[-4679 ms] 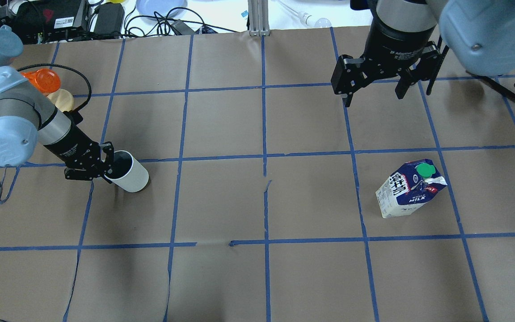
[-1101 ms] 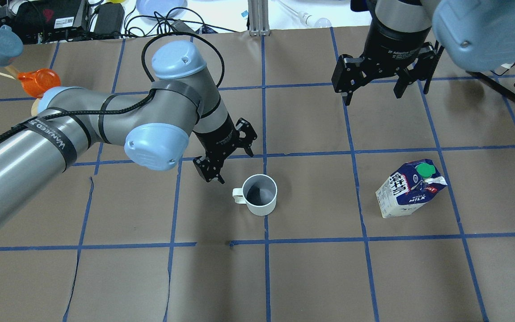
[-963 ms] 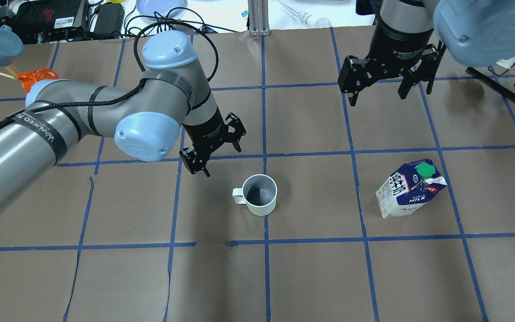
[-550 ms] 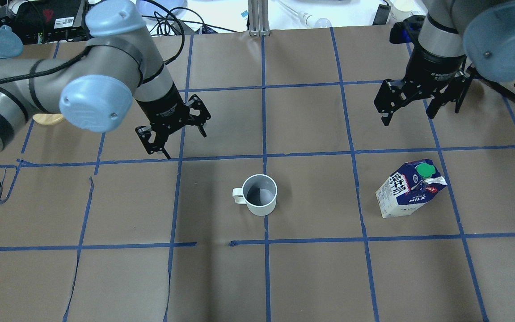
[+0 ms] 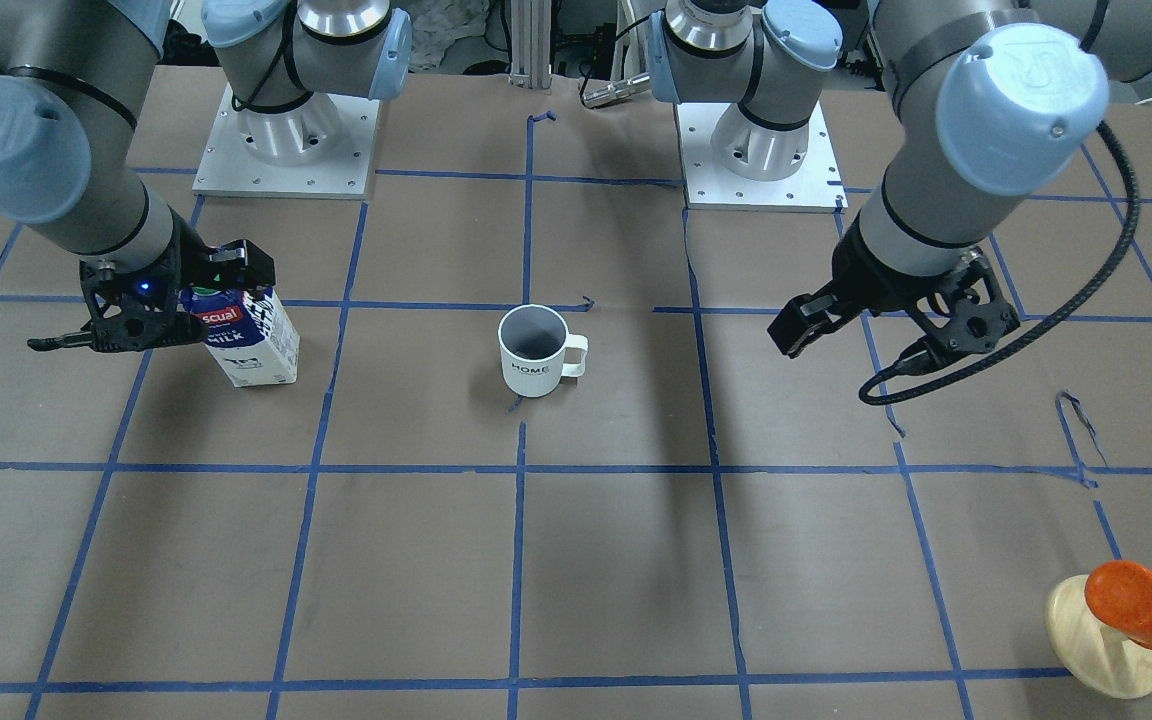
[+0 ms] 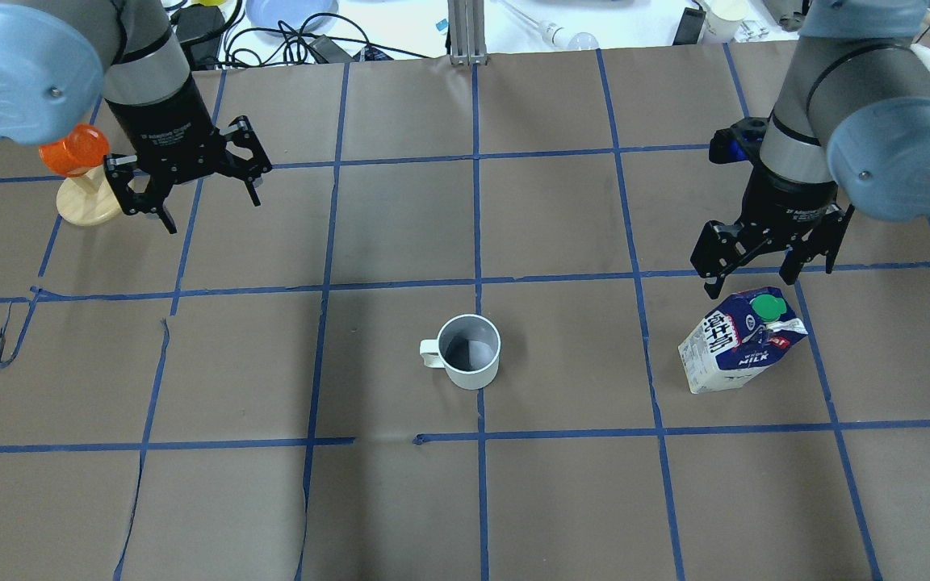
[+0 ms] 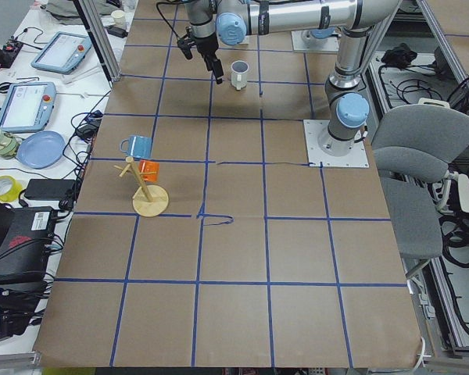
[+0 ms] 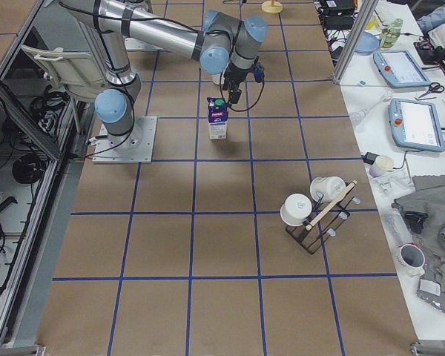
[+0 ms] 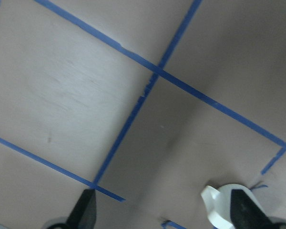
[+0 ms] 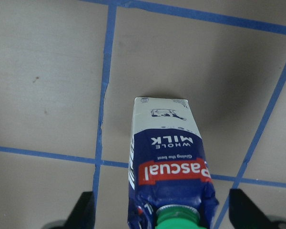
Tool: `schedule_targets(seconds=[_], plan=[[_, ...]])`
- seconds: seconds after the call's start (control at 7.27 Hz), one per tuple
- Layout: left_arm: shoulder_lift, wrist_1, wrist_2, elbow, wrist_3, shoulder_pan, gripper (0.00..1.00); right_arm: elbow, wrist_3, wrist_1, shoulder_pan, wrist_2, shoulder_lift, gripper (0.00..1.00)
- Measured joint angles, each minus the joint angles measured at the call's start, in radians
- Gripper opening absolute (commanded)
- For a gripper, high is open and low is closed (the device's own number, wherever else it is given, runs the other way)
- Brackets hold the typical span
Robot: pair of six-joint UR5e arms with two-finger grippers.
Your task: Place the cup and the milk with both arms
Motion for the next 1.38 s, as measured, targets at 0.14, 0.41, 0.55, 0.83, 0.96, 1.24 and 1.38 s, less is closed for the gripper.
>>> schedule_targets(seconds=[0.14, 0.41, 0.55, 0.83, 0.96, 1.24, 1.38], plan=[[0.008, -0.005, -0.002, 0.006, 0.005, 0.019, 1.00, 0.029, 0.001, 0.001, 0.000, -0.014, -0.002, 0.95], [0.024, -0.003, -0.010, 0.010, 0.001, 0.034, 1.00, 0.058, 0.003, 0.003, 0.000, -0.055, -0.005, 0.52], [0.021, 0.010, -0.015, 0.013, 0.004, 0.035, 1.00, 0.060, 0.004, 0.006, 0.000, -0.075, -0.005, 0.36], [0.027, 0.056, -0.094, 0.014, 0.108, 0.032, 1.00, 0.054, 0.005, 0.008, 0.000, -0.083, -0.005, 0.17], [0.037, 0.064, -0.133, 0.010, 0.197, 0.029, 1.00, 0.049, 0.006, 0.007, 0.002, -0.079, -0.006, 0.17], [0.059, 0.068, -0.155, 0.005, 0.395, 0.020, 1.00, 0.009, 0.016, 0.008, 0.007, -0.055, -0.004, 0.17], [0.069, 0.065, -0.152, 0.003, 0.471, 0.018, 1.00, -0.033, 0.039, 0.026, 0.021, -0.014, 0.000, 0.17]])
